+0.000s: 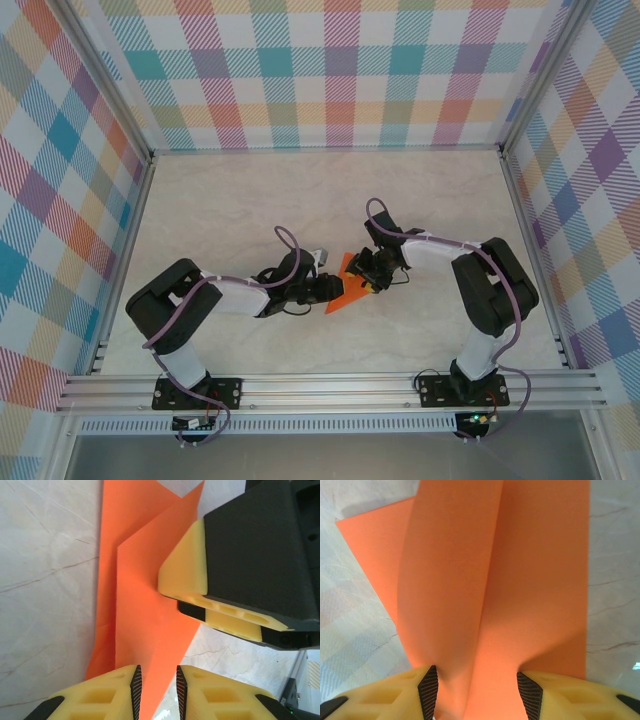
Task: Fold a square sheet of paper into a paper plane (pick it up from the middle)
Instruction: Fourth fold the wing at the center of the table.
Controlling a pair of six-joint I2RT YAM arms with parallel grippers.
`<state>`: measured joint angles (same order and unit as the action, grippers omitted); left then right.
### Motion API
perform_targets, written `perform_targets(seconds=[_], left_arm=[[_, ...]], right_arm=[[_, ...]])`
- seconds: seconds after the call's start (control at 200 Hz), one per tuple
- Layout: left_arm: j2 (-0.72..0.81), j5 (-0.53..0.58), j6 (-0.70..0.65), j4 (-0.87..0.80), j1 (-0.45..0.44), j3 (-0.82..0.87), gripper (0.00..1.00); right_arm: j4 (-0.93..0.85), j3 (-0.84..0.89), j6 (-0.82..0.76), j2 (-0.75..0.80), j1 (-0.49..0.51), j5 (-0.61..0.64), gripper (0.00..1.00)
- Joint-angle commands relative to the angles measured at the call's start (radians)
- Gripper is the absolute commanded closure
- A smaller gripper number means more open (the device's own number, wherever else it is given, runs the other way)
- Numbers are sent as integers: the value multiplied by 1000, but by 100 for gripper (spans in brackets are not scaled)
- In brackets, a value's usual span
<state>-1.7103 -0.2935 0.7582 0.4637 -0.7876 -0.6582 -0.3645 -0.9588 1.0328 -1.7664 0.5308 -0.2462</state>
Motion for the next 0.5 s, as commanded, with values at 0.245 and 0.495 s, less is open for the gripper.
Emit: perform_targets(seconds=[0.245, 0.495], left_arm=[[-8, 47, -23, -53, -6, -24, 73], [5, 40, -17, -51, -5, -27, 73]], right_arm=[[-79, 76, -20, -107, -3, 144, 46], [-91, 52, -74, -117, -3, 142, 44]])
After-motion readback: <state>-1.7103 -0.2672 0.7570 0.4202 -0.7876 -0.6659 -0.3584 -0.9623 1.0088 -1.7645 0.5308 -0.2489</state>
